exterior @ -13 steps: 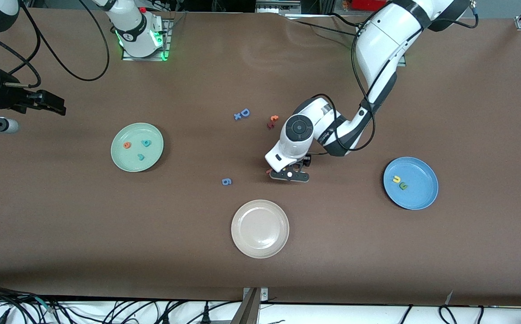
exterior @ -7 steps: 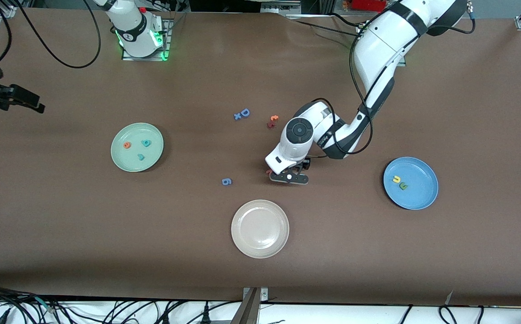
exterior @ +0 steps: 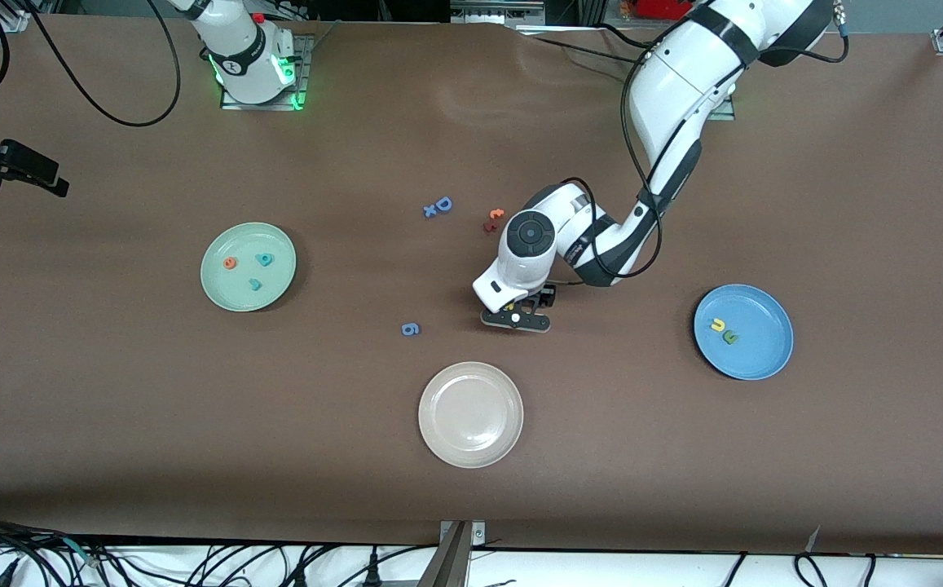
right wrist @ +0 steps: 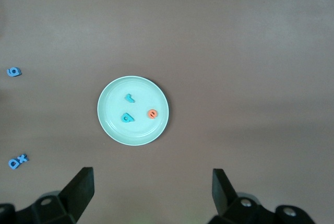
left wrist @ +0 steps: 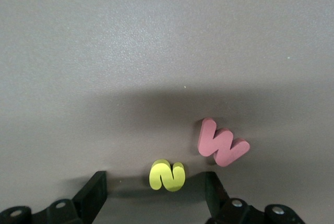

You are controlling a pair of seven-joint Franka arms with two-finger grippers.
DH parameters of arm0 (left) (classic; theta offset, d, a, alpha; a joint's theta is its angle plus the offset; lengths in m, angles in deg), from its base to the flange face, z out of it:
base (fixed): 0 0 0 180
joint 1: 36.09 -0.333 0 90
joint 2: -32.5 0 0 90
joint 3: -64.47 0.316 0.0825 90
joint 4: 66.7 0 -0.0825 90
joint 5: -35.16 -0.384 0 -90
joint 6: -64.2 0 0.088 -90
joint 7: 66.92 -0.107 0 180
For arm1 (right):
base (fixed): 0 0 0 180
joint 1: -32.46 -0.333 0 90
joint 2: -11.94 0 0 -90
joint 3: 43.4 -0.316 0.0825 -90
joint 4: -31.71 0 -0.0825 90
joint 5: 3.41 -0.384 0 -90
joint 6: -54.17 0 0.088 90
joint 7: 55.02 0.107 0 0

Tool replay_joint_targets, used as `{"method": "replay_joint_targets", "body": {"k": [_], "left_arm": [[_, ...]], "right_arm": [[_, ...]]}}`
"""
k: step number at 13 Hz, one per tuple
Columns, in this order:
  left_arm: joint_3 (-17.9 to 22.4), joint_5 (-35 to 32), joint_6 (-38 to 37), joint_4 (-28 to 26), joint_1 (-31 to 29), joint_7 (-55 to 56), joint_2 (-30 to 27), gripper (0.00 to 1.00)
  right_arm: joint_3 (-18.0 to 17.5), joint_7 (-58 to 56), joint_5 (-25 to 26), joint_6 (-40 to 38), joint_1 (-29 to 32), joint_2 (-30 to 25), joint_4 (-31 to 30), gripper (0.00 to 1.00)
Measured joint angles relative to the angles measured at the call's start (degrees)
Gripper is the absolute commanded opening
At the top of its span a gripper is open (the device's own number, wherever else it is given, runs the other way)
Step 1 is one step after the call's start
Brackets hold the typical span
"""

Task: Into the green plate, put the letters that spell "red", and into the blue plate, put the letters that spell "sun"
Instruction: 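Grasp the yellow 2 with the left gripper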

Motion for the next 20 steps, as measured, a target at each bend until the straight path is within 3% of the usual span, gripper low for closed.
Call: {"method": "replay_joint_targets", "body": {"k": [2,5,7,11,14,20], "left_arm": [[0.2,0.0,0.0,0.4,0.4,0.0,0.0,0.47],[0.4,0.0,0.0,0.8,0.4,0.0,0.0,0.31],[0.4,0.0,0.0,0.8,0.4,-0.1,0.0,0.11],[1.2,0.0,0.4,1.0,-0.6,-2.0,0.0,0.1],[1.3,0.0,0.0,1.3,-5.5,-10.2,-0.7,0.1],[1.2,0.0,-10.7,1.4,-14.9,-28.3,-5.9,0.11]], "right_arm": [[0.0,0.0,0.0,0.0,0.0,0.0,0.0,1.0],[-0.1,0.0,0.0,0.0,-0.1,0.0,0.0,1.0],[-0.5,0.0,0.3,0.0,-0.1,0.0,0.0,1.0],[-4.1,0.2,0.6,0.0,-0.1,0.0,0.5,1.0],[-5.0,0.3,0.8,0.0,0.0,0.0,0.6,1.0],[-4.9,0.3,0.9,2.0,0.7,0.0,0.6,1.0]]}}
